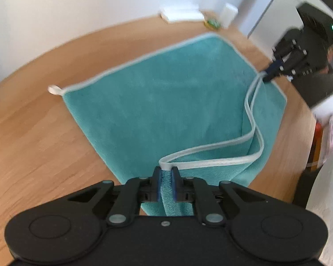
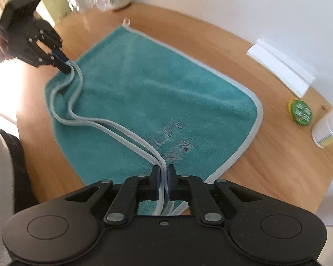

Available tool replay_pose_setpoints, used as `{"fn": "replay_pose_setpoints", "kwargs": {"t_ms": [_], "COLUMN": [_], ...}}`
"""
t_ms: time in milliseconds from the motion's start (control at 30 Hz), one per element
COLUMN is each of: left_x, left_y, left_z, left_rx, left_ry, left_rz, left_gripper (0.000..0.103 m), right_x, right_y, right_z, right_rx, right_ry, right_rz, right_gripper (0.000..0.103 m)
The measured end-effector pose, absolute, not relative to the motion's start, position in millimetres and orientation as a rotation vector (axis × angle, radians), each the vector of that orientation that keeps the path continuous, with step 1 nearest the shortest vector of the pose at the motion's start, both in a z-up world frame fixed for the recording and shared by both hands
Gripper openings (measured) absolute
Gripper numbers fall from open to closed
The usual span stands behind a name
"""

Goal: Fold towel
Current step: 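Grasp the towel edge with the left tool while the right tool holds the fold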

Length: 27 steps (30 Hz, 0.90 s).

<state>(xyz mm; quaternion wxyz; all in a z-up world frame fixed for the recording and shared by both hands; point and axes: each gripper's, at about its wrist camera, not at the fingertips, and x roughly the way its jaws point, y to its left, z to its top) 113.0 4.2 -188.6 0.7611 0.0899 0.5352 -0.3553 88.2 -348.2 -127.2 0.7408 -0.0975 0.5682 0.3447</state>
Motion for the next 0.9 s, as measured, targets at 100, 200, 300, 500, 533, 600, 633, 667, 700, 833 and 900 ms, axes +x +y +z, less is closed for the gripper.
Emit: {"fn": "replay_pose_setpoints", "kwargs": {"t_ms": [100,200,300,500,533,600,633,667,700,833,900], "left_x": [106,93,83,73,76,79,81,83,86,98,102], "left_y": [10,13,16,10,7,5,3,2,1,0,0], "left_z": [-181,-174,-169,-170,-174,-178,-181,-184,-187,-197,-198], "left_rx": [0.172,0.176,0.181,0.205,0.213,0.224,0.230,0.235,0.235,0.233,0.220], "left_ry": [1.135,1.101,1.078,1.058,1.067,1.071,1.075,1.080,1.087,1.122,1.134], "left_rz": [-0.737,-0.710,-0.684,-0.655,-0.645,-0.639,-0.637,-0.637,-0.637,-0.639,-0.657], "left_gripper": [0.007,0.006,0.006,0.006,0.006,0.007,0.007,0.007,0.007,0.009,0.015], "right_x": [77,65,54,44,47,52,55,58,59,66,70], "right_y": [-356,-370,-378,-374,-372,-369,-367,-366,-367,-372,-375], "right_z": [-116,-107,-102,-111,-114,-121,-126,-130,-132,-144,-147], "right_rx": [-0.193,-0.123,-0.089,-0.097,-0.103,-0.109,-0.117,-0.126,-0.127,-0.109,-0.086], "right_ry": [1.210,1.194,1.175,1.165,1.167,1.173,1.181,1.191,1.194,1.206,1.221], "right_rz": [0.718,0.673,0.636,0.599,0.593,0.586,0.581,0.585,0.584,0.596,0.617], "right_gripper": [0.005,0.005,0.005,0.005,0.005,0.005,0.005,0.005,0.006,0.011,0.013]}}
